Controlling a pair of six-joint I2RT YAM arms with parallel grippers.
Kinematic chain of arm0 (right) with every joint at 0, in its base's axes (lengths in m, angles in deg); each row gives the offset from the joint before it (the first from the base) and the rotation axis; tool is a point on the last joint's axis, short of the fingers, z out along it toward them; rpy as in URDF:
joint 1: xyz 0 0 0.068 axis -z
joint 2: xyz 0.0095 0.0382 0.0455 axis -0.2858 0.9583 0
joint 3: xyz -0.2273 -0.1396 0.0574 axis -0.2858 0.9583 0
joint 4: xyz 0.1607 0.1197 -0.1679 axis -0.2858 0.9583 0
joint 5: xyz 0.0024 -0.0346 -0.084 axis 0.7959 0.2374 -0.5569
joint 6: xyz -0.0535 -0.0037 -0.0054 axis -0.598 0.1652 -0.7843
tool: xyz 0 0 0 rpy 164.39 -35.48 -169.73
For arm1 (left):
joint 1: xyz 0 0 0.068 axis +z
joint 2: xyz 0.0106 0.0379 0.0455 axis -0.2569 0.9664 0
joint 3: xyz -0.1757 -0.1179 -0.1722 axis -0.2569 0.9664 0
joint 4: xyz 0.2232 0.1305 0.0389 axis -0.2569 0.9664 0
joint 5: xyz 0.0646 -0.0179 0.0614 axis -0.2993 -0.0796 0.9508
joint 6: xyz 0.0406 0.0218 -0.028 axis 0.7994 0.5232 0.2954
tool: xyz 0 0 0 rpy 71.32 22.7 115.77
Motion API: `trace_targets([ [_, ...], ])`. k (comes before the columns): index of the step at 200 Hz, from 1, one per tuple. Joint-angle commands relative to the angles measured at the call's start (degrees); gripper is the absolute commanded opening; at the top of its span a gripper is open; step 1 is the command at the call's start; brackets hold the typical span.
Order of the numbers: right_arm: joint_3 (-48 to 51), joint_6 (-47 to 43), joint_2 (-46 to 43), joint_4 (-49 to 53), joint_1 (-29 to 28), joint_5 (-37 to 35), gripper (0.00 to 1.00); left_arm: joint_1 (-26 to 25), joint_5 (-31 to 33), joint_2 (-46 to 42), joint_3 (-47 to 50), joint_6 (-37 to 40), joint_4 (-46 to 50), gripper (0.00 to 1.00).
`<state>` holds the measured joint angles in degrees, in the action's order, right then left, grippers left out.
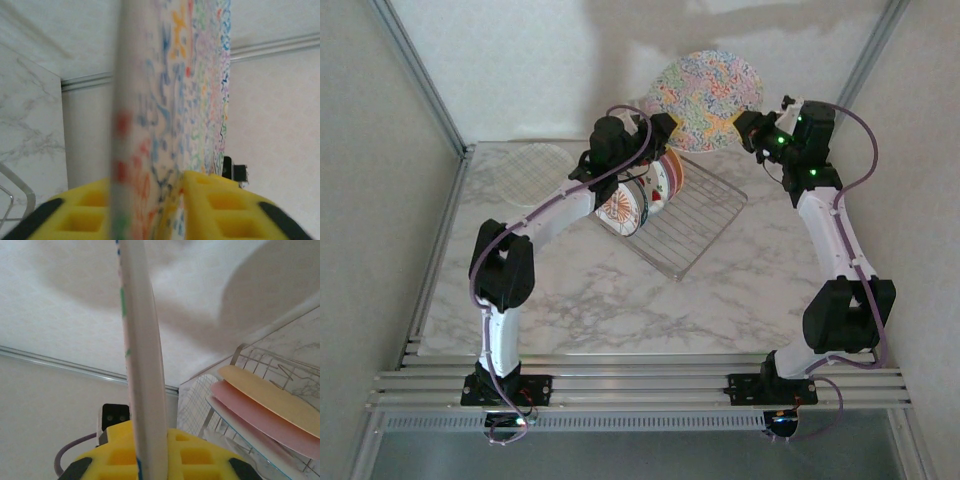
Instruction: Unload the plates from the dish rack
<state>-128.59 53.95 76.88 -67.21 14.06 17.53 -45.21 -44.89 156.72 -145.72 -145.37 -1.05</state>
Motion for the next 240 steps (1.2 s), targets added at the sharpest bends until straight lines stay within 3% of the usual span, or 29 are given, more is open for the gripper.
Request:
trace_targets([
  [1, -0.5, 0.5, -2.1, -4.4, -0.8, 2.2, 0.06, 0.1, -1.2, 0.1, -2.0, 0.3, -0.9, 0.20],
  [32, -1.2, -1.9, -2.4, -1.9, -1.1, 1.3, 0.22, 0.6, -1.2, -0.9, -1.5, 0.2, -0.6, 0.05],
  [73, -3.5, -8.0, -3.5, 3.7, -1.7, -1.4, 0.45, 3.6, -1.8, -3.4, 0.1, -1.4, -2.6, 0.00],
  [98, -4.5, -12.3, -4.8, 6.5, -2.7, -3.9, 0.53, 6.1, -2.3, -5.3, 0.8, -1.6, -2.3, 0.00],
  [160, 0.4, -31.8, -12.4, 7.7, -10.5, -13.7, 0.60, 16.8, -2.8, -12.7, 8.4, -2.0, -1.9, 0.00],
  [240, 8.1, -57.7, -17.4, 4.9, -27.1, -21.7, 0.65, 31.7, 3.5, -21.6, 31.6, -3.5, -9.1, 0.00],
])
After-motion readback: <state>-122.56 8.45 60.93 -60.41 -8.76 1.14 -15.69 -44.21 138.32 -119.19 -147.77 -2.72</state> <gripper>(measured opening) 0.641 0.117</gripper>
